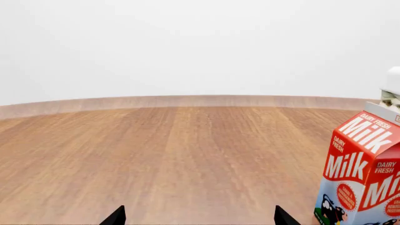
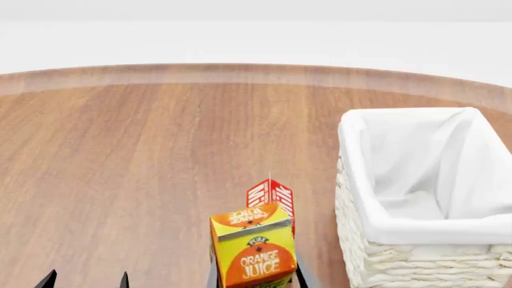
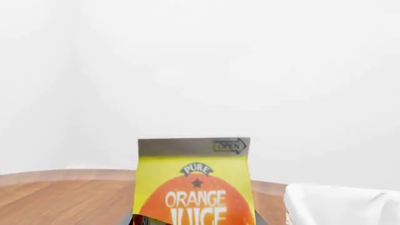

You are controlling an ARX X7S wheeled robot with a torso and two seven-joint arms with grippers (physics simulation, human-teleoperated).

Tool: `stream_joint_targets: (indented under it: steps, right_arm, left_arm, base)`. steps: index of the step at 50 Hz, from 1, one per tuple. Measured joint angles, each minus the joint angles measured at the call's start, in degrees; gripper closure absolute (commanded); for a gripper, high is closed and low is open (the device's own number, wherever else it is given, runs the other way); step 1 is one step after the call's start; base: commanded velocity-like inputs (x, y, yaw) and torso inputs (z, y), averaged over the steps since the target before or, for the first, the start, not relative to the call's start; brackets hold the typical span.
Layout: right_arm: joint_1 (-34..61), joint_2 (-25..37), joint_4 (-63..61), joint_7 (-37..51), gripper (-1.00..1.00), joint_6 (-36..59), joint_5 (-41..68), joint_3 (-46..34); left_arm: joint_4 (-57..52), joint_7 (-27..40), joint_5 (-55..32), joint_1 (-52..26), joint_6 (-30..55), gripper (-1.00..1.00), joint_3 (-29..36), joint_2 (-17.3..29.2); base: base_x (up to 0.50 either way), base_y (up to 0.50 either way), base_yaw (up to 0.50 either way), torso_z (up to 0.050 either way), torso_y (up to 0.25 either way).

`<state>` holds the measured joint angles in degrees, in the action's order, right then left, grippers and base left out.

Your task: Pick up the orange juice, and put it in the basket.

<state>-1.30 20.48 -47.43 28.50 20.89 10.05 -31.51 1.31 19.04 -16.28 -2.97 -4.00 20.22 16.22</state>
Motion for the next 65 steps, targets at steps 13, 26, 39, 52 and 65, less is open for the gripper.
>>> stream_joint_targets:
  steps: [13, 26, 39, 52, 65]
  right_arm:
    - [1.8, 0.7, -6.1, 1.5, 1.00, 5.5, 2.1, 2.8]
    - [8.6, 6.5, -10.1, 10.1, 1.00, 8.8, 10.0, 2.7]
    - [24.1, 18.6, -11.2, 28.2, 1.00, 5.3, 23.2, -7.7]
    - [42.9, 28.8, -11.7, 43.2, 1.00, -1.4, 33.1, -22.3]
    - [55.0, 35.2, -11.5, 50.4, 1.00, -6.8, 38.4, -31.1]
  left_arm:
    - [0.0, 0.2, -0.1, -0.1, -0.1, -1.00, 0.2, 0.1]
    - [0.0, 0.3, -0.3, -0.1, -0.1, -1.00, 0.4, 0.3]
    - [0.1, 0.5, -0.4, -0.2, -0.2, -1.00, 0.6, 0.4]
    - [0.1, 0.7, -0.6, -0.2, -0.3, -1.00, 0.8, 0.5]
    - [0.1, 0.8, -0.7, -0.3, -0.4, -1.00, 1.0, 0.7]
  base:
    - [0.00, 0.00, 0.00, 0.000, 0.001]
    - [0.00, 0.00, 0.00, 0.000, 0.001]
    - [0.00, 0.00, 0.00, 0.000, 0.000]
    - [0.00, 0.00, 0.00, 0.000, 0.001]
    - [0.00, 0.00, 0.00, 0.001, 0.001]
